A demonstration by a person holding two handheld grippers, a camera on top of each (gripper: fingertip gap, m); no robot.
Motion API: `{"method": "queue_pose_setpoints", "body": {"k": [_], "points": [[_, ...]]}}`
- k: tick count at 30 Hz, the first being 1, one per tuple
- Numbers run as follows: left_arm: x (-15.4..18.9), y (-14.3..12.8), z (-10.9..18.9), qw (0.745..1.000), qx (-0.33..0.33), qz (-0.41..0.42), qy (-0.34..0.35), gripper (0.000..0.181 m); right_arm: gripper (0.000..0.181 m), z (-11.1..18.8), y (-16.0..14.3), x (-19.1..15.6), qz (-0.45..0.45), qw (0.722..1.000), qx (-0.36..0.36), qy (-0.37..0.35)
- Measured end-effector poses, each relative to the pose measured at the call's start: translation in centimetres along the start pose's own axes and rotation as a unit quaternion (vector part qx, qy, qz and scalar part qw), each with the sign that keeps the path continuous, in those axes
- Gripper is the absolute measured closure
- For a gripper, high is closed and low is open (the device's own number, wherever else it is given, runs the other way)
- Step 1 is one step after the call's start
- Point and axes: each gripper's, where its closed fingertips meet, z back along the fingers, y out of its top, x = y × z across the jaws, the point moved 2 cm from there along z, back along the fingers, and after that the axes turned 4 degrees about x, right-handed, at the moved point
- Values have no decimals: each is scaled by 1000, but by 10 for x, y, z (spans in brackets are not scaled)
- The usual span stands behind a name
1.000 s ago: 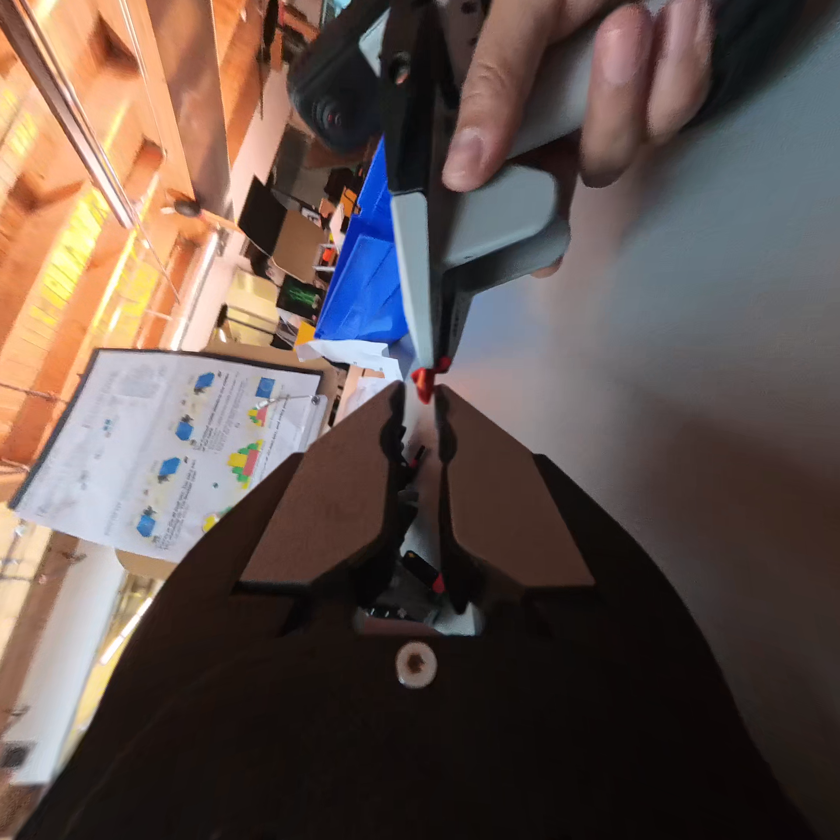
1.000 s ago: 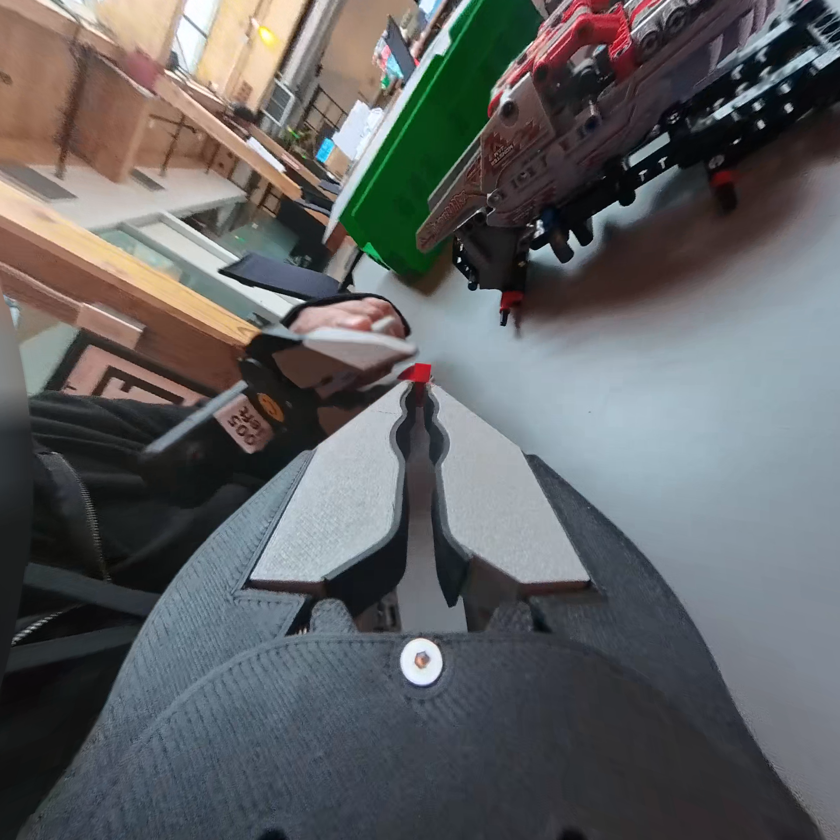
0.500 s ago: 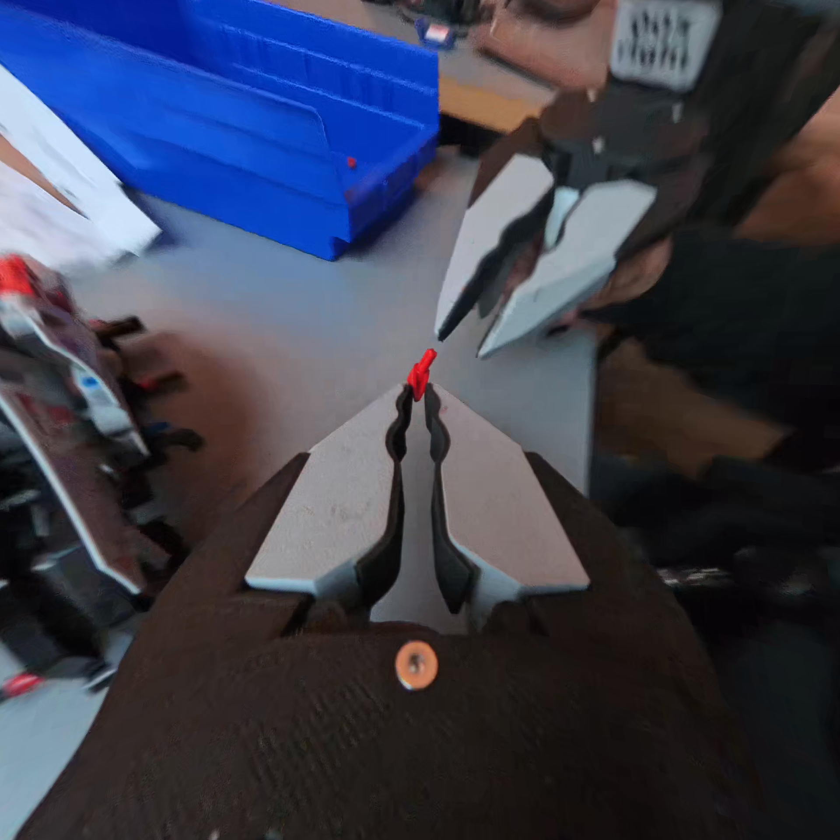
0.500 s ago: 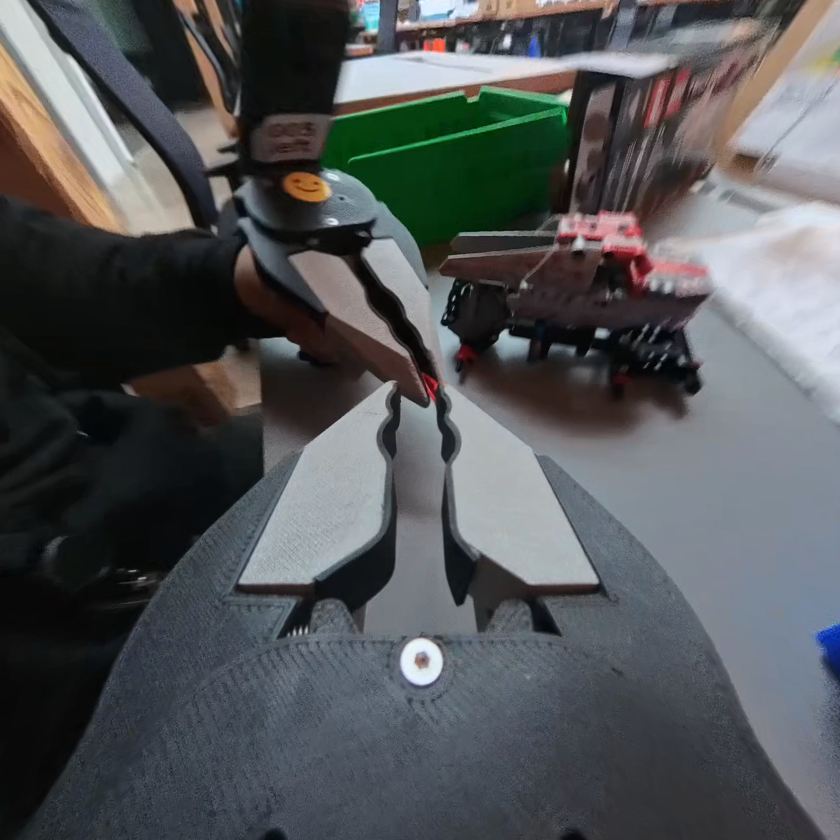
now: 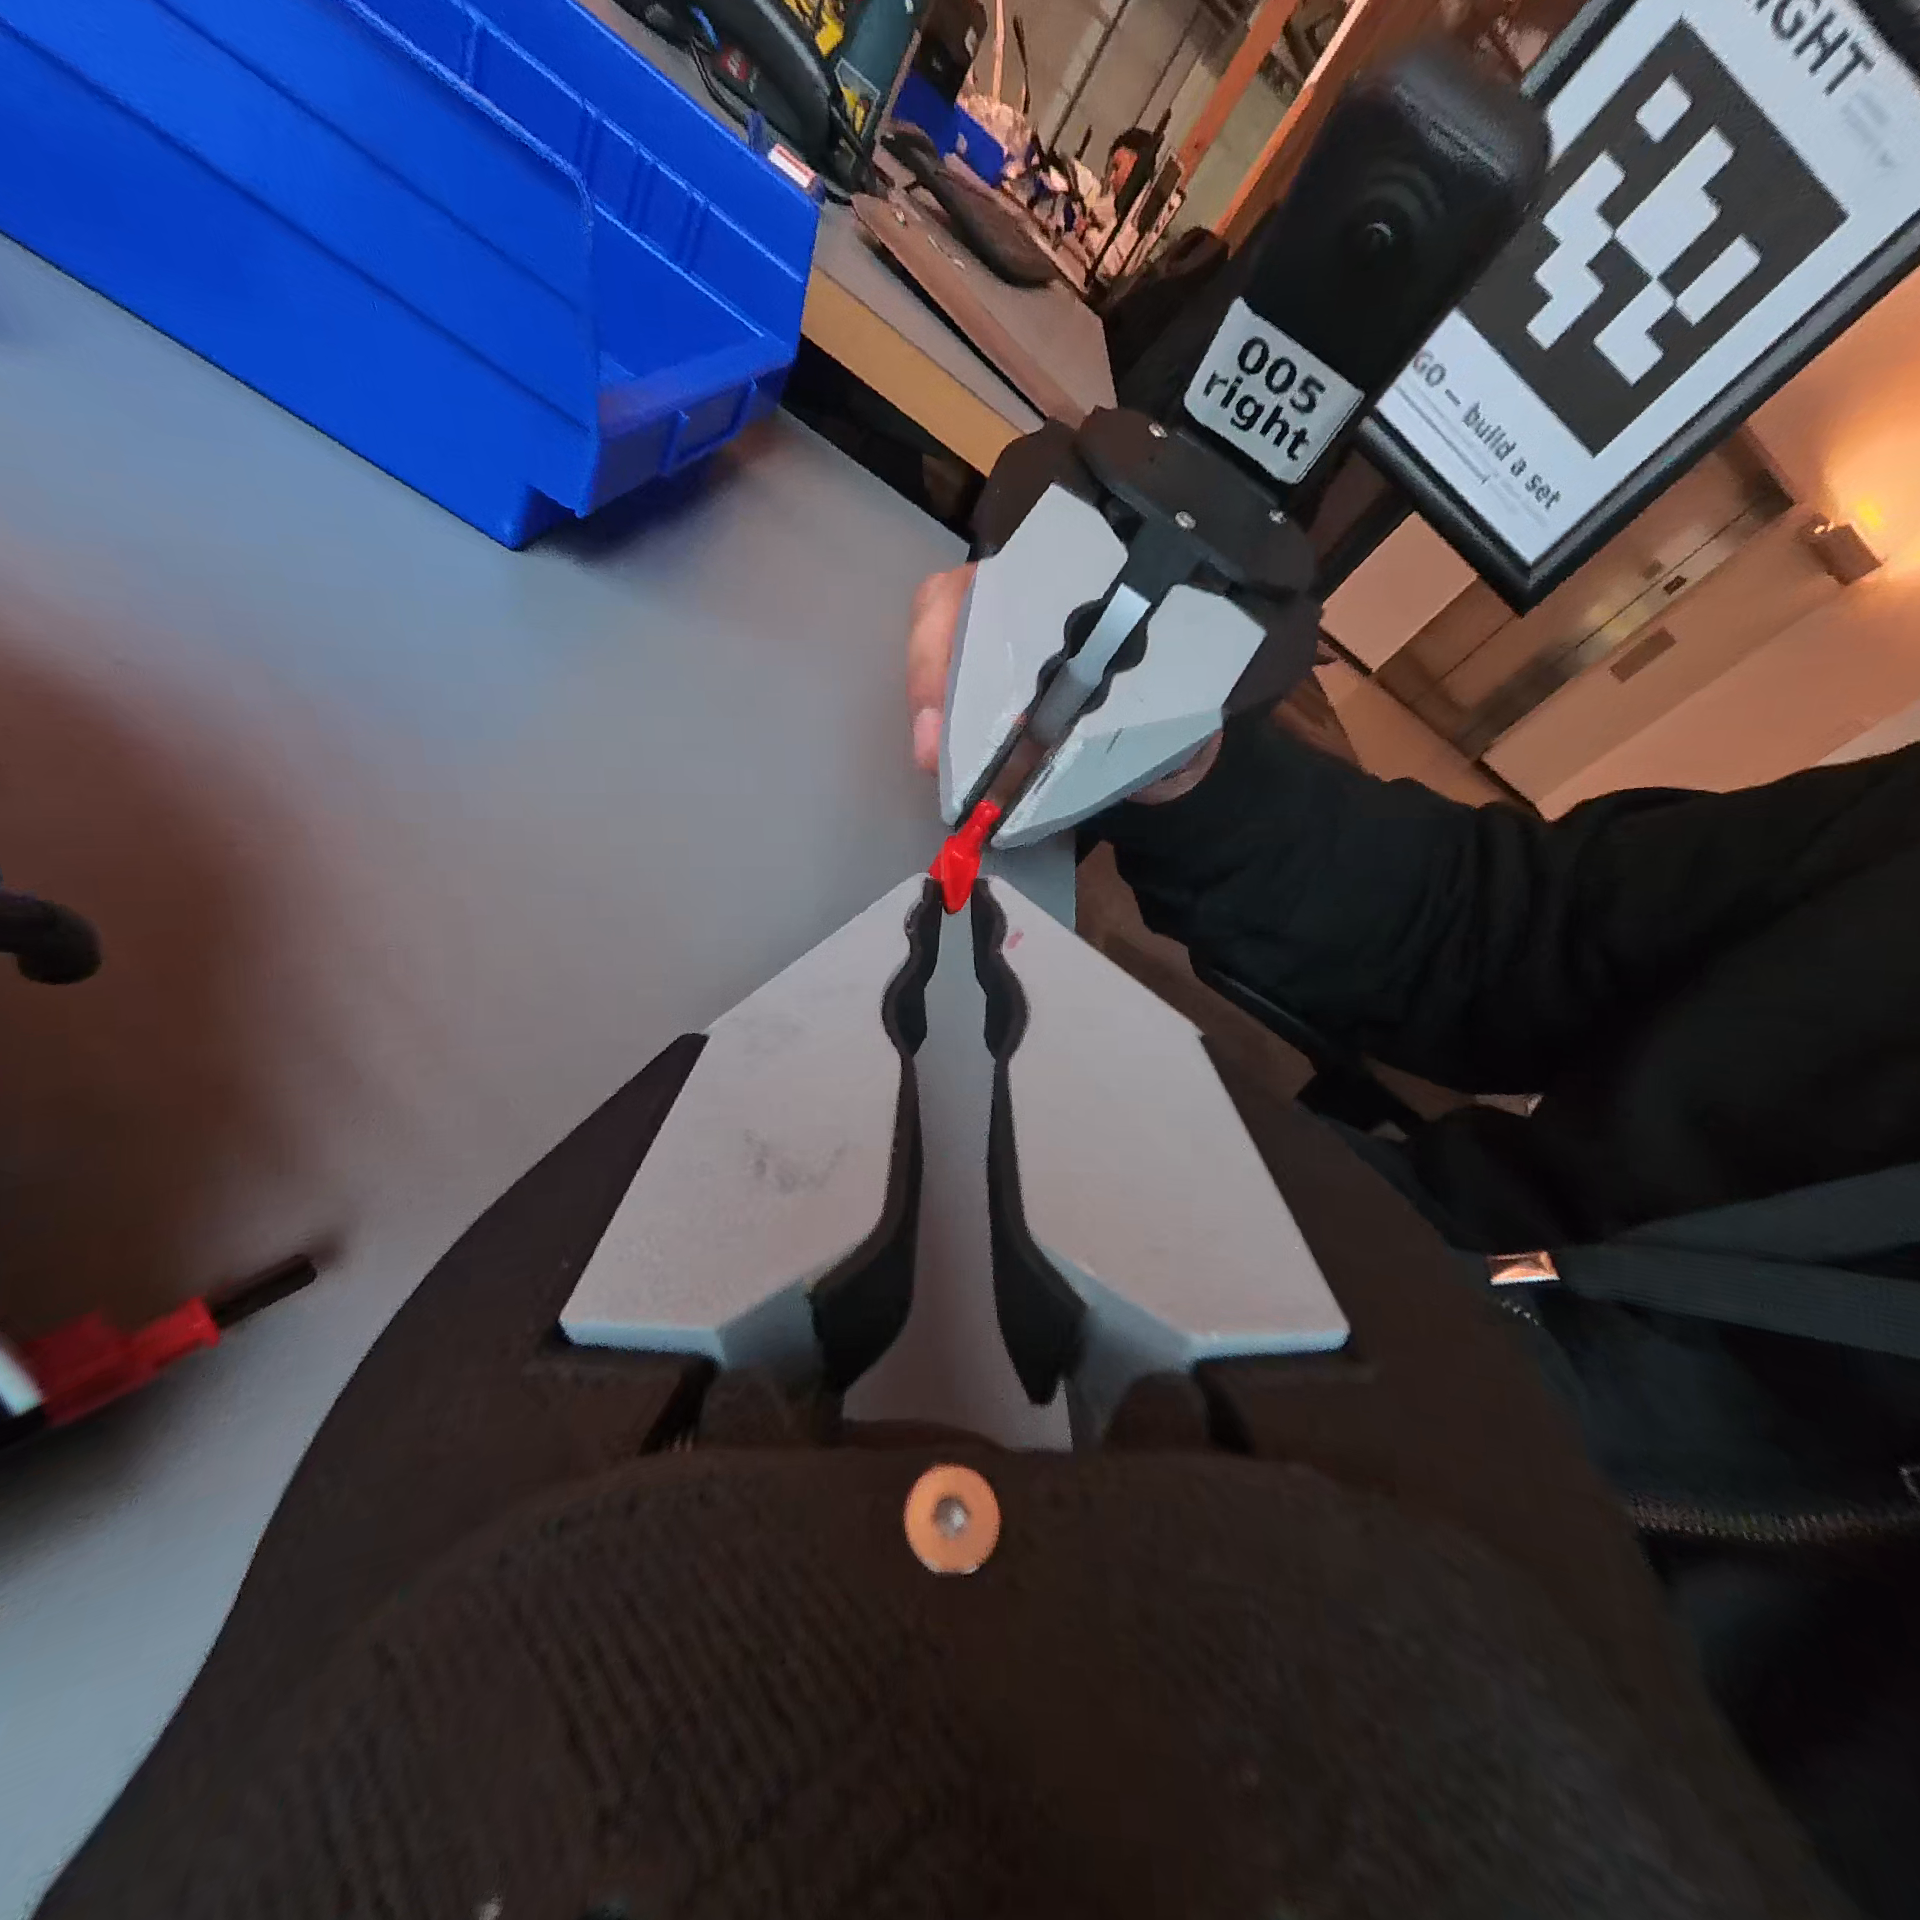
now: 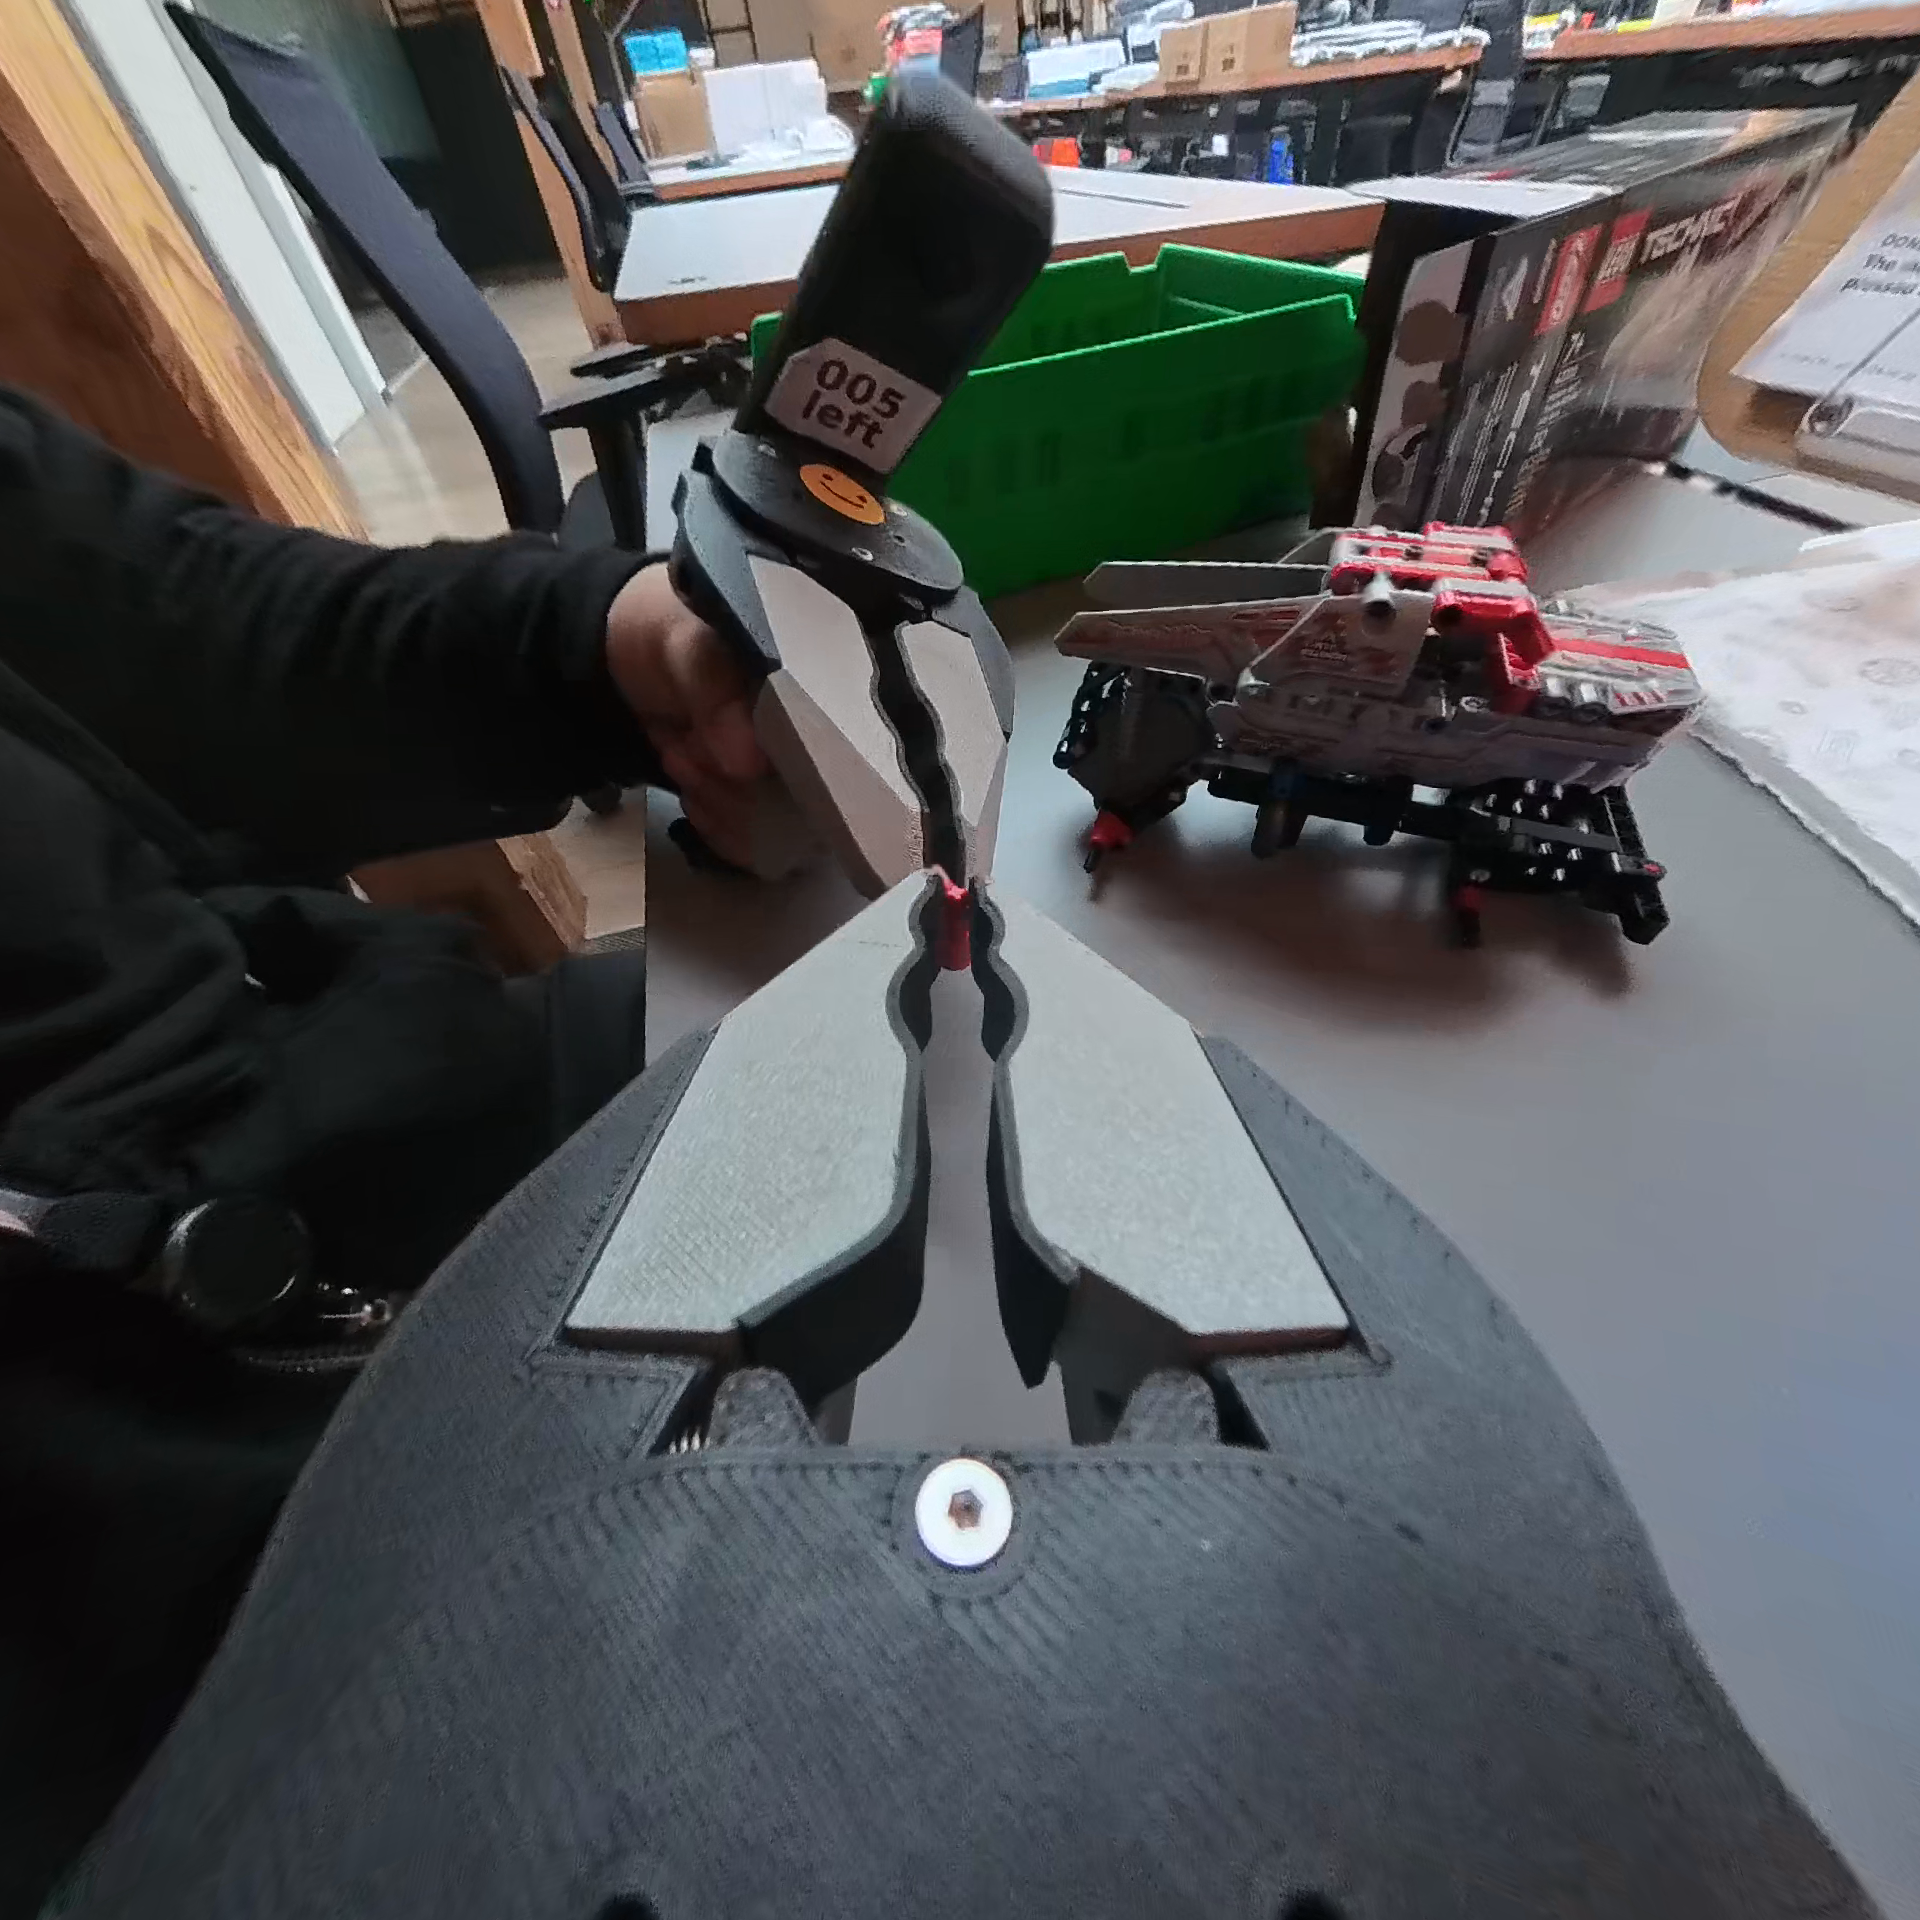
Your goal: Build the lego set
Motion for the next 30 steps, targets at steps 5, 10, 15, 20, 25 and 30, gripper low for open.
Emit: {"method": "queue_pose_setpoints", "body": {"k": [5, 10, 15, 20, 25, 30], "points": [[-2, 10, 1, 992, 23, -107, 61, 167, 181, 2, -2, 15, -104, 995, 11, -6], [-2, 1, -7, 983, -11, -158, 89, 167, 181, 2, -1, 14, -220, 974, 33, 54], [-2, 6, -1, 987, 3, -142, 76, 171, 181, 1, -6, 14, -229, 972, 24, 54], [-2, 3, -3, 989, 2, -129, 69, 175, 181, -1, -3, 10, -234, 970, 30, 64], [-1, 5, -2, 992, 10, -113, 55, 177, 181, -1, -1, 9, -235, 969, 44, 69], [2, 5, -3, 998, 24, -59, 22, 177, 175, 2, 1, 5, -212, 972, 37, 89]]}}
